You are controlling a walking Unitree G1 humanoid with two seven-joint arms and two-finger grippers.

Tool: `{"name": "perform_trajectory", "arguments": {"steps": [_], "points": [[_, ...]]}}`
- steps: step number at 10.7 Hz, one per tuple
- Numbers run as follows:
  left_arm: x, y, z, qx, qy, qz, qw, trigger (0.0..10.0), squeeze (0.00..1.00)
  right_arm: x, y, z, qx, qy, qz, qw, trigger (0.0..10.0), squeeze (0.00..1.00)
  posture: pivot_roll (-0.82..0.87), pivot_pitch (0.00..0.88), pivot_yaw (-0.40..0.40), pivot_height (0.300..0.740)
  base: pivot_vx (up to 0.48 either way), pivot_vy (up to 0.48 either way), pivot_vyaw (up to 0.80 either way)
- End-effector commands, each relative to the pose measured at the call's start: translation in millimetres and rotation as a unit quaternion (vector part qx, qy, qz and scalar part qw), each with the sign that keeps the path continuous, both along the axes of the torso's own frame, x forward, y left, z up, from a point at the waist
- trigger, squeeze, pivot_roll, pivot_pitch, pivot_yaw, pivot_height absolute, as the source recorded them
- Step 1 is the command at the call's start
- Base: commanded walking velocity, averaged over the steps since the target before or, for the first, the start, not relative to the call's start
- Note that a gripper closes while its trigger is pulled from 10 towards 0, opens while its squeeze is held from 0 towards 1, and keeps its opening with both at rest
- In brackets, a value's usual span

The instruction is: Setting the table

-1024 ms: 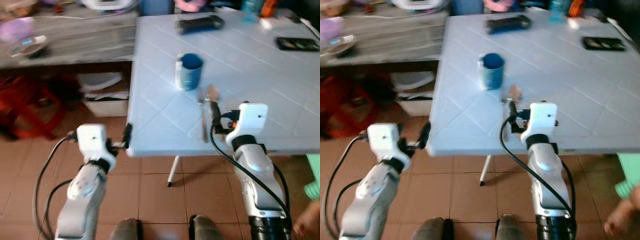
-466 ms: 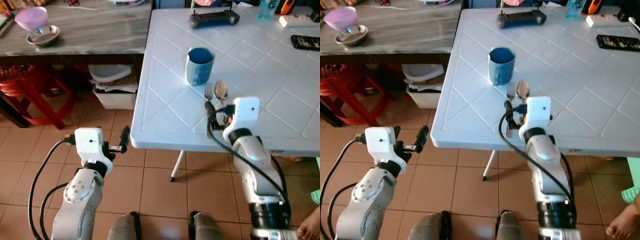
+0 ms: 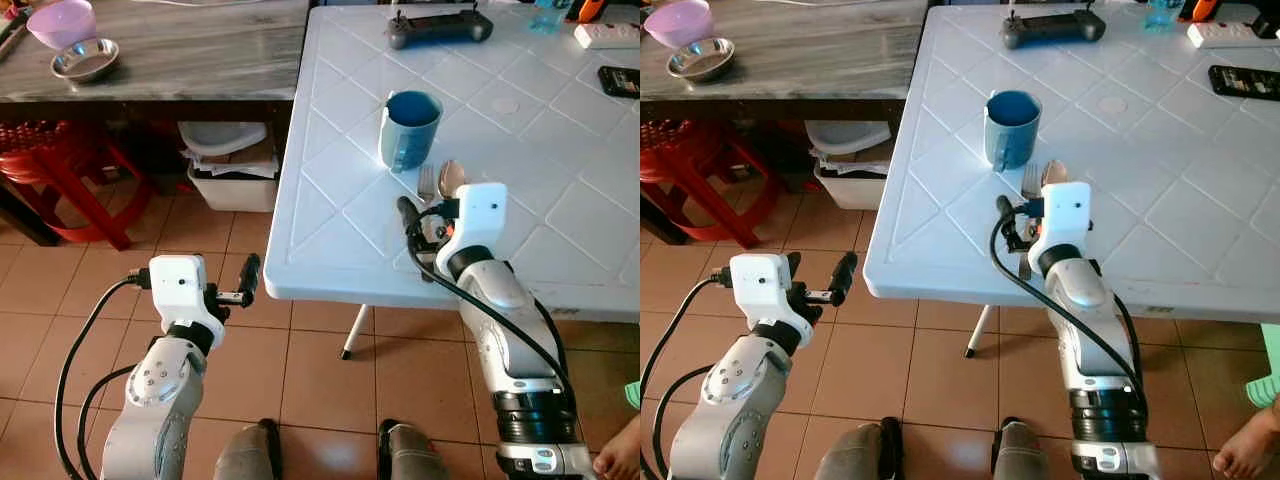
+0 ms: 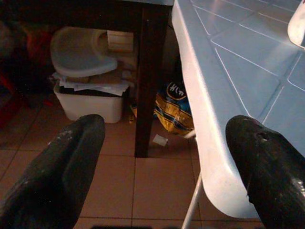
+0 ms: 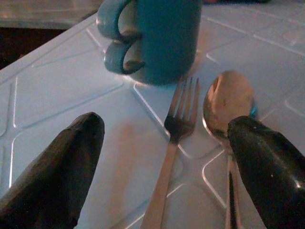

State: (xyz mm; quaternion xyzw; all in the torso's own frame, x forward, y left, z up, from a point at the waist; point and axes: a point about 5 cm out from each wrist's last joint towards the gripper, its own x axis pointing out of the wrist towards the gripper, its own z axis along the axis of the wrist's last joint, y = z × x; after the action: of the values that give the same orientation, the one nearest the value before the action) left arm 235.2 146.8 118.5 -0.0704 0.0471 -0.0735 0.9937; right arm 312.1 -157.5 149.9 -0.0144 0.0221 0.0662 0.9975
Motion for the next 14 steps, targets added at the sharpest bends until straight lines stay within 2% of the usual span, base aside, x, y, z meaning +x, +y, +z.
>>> {"name": "perform_trajectory", "arguments": {"steps": [1, 2, 3, 4, 5, 6, 8, 10, 11, 12, 13, 14], "points": [[-2.8, 3.0, 1.2, 0.008, 0.002, 0.005, 1.0, 10.0, 0.0, -0.3, 3.9, 1.6, 0.002, 0.003, 0.006, 1.0, 9.0, 0.0, 0.04, 0.205, 0.077, 0.74, 0.0, 0.0, 0.0], [-2.7, 3.1, 1.1, 0.007, 0.003, 0.006, 1.0, 10.0, 0.0, 0.5, 2.7, -0.9, 0.002, 0.014, -0.001, 1.0, 2.7, 0.0, 0.04, 0.209, 0.076, 0.74, 0.0, 0.0, 0.0], [-3.0, 3.5, 0.8, 0.007, 0.004, 0.006, 1.0, 10.0, 0.0, 2.0, 0.8, -4.0, 0.002, 0.025, -0.006, 1.0, 0.0, 0.0, 0.04, 0.212, 0.076, 0.74, 0.0, 0.0, 0.0], [-3.0, 3.5, 1.0, 0.008, 0.004, 0.006, 1.0, 10.0, 0.0, 3.0, 0.3, -5.6, 0.008, 0.034, -0.008, 0.999, 0.0, 0.0, 0.04, 0.212, 0.076, 0.74, 0.0, 0.0, 0.0], [-2.7, 3.9, 1.1, 0.008, 0.005, 0.006, 1.0, 10.0, 0.0, 5.9, 1.1, -5.7, 0.004, 0.038, -0.004, 0.999, 6.7, 0.0, 0.05, 0.215, 0.077, 0.74, 0.0, 0.0, 0.0], [-2.6, 4.1, 1.3, 0.008, 0.005, 0.005, 1.0, 10.0, 0.0, 8.9, 3.2, -3.5, 0.005, 0.039, -0.001, 0.999, 10.0, 0.0, 0.05, 0.216, 0.078, 0.74, 0.0, 0.0, 0.0], [-2.0, 4.6, 2.2, 0.01, 0.003, 0.004, 1.0, 10.0, 0.0, 12.8, 9.3, 1.9, -0.002, 0.037, 0.018, 0.999, 10.0, 0.0, 0.05, 0.219, 0.08, 0.74, 0.0, 0.0, 0.0], [-2.3, 5.1, 2.4, 0.012, 0.004, 0.005, 1.0, 10.0, 0.0, 12.1, 12.2, -4.1, -0.005, 0.057, 0.032, 0.998, 9.8, 0.0, 0.05, 0.22, 0.077, 0.74, 0.0, 0.0, 0.0], [-2.5, 4.9, 2.7, 0.011, 0.004, 0.004, 1.0, 10.0, 0.0, 10.2, 11.2, -10.2, -0.012, 0.075, 0.034, 0.997, 4.2, 0.0, 0.05, 0.221, 0.075, 0.74, 0.0, 0.0, 0.0], [-3.0, 4.7, 2.8, 0.01, 0.004, 0.003, 1.0, 10.0, 0.0, 8.0, 6.5, -15.9, -0.014, 0.093, 0.018, 0.995, 1.6, 0.0, 0.05, 0.222, 0.074, 0.74, 0.0, 0.0, 0.0], [-3.3, 4.2, 4.4, 0.008, 0.003, 0.001, 1.0, 10.0, 0.0, 7.4, 4.3, -16.1, -0.02, 0.096, 0.012, 0.995, 0.7, 0.0, 0.05, 0.222, 0.075, 0.74, 0.0, 0.0, 0.0], [-3.2, 3.8, 5.7, 0.007, 0.001, -0.002, 1.0, 10.0, 0.0, 6.2, 0.5, -20.1, -0.026, 0.115, 0.007, 0.993, 1.1, 0.0, 0.05, 0.221, 0.075, 0.74, 0.0, 0.0, 0.0]]}}
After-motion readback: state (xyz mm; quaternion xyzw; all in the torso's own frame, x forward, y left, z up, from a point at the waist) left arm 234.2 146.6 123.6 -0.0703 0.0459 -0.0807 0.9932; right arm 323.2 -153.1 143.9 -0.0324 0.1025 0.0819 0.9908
